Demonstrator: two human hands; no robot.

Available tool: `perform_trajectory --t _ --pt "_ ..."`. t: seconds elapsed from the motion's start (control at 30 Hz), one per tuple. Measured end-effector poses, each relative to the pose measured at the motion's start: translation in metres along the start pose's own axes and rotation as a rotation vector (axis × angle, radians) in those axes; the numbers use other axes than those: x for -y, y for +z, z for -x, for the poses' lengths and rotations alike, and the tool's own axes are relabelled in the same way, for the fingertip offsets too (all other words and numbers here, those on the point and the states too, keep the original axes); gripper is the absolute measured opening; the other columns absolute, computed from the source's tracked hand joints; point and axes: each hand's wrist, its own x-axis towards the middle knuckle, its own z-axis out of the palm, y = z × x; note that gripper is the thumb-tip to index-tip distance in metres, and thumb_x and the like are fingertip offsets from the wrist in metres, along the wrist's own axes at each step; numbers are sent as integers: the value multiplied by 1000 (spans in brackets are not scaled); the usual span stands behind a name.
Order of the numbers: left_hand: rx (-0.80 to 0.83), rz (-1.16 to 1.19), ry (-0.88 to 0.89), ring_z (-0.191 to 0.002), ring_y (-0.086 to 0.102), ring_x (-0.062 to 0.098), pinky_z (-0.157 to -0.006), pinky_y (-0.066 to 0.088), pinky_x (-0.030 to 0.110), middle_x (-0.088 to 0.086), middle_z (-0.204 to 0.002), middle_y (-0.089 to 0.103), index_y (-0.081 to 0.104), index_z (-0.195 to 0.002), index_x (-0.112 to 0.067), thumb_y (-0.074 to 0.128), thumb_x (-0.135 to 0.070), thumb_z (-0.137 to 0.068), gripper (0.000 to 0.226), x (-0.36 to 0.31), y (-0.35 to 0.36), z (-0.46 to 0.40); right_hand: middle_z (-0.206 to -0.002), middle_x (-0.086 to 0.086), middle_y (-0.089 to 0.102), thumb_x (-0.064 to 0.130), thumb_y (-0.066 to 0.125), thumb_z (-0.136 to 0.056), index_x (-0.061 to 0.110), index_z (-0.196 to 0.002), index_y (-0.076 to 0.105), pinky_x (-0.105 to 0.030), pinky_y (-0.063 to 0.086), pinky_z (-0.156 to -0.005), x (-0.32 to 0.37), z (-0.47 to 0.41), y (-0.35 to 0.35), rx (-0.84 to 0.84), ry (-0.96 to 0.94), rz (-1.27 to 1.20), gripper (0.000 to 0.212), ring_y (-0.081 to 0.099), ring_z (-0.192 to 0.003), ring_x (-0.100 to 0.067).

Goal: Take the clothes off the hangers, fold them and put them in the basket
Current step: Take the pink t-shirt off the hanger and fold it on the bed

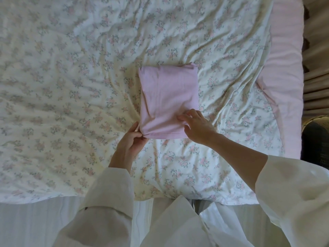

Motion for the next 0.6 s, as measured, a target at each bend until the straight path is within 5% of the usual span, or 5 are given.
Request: perform_trajectory --t 0.07,0.17,0.27,0.5,0.6 --pt "-102 39 -30 -90 53 22 -68 45 19 15 -105 58 58 -100 -20 29 21 -78 55 -2 -9 -7 -138 1 37 14 43 -93 26 -131 47 -35 46 -92 0 0 0 14 9 -13 40 30 -130 -15" --pt "-294 -70 -54 -95 50 18 -69 39 16 14 -121 59 59 -96 -20 50 3 -88 26 2 -21 -12 -136 0 38 12 42 -93 26 -128 50 -37 43 -99 -1 -4 1 34 28 -79 39 31 -129 -15" --pt "-271 20 2 -81 49 17 -77 44 22 10 -98 54 52 -124 -6 28 15 -83 53 5 -19 -13 -131 -3 41 10 41 -92 23 -124 53 -40 39 -103 -2 -9 0 29 55 -142 37 34 -126 -18" --pt "-192 -926 278 -78 53 19 -69 44 28 5 -75 61 65 -78 -8 60 -8 -81 6 -6 -2 -3 -129 -7 43 9 42 -91 21 -121 55 -39 37 -104 -3 -14 1 18 71 -167 34 35 -123 -21" --pt "-156 -1152 627 -64 49 12 -65 42 23 1 -66 56 62 -80 -6 55 -6 -87 10 3 1 -4 -128 -6 42 8 41 -91 21 -121 55 -38 37 -104 -2 -12 1 10 81 -168 35 34 -123 -20"
